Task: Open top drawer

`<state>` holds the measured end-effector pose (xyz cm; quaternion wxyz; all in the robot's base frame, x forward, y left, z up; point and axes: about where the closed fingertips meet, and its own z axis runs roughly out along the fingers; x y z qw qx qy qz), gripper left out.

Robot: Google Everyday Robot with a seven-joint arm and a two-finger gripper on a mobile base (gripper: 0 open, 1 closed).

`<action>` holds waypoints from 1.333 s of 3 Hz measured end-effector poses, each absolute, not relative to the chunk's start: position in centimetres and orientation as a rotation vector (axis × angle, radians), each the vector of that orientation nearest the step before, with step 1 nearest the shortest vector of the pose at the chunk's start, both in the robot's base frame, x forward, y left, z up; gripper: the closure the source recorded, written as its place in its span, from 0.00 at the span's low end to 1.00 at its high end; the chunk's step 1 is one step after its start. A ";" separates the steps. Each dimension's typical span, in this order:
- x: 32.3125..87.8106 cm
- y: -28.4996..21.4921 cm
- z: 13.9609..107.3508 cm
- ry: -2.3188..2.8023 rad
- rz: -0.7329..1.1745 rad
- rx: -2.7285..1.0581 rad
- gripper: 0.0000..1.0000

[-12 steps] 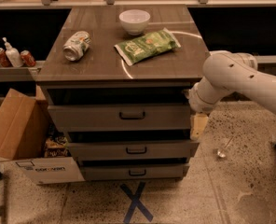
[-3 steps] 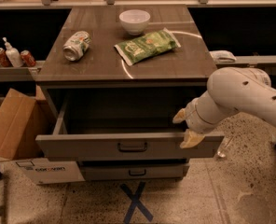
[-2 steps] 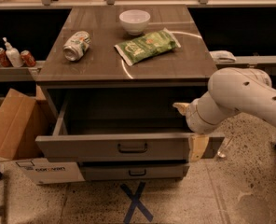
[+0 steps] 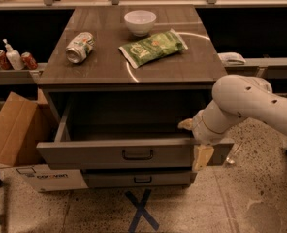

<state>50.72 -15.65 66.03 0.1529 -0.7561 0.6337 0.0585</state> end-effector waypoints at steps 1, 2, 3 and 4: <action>49.7 -15.7 65.6 1.821 0.204 -2.190 0.41; 47.9 -15.8 65.9 1.823 0.221 -2.209 0.66; 45.7 -15.8 66.7 1.825 0.227 -2.222 0.89; 44.2 -15.9 67.1 1.830 0.241 -2.217 1.00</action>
Offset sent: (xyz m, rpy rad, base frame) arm -0.0508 -0.0038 0.0043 -0.0177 0.0661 0.0314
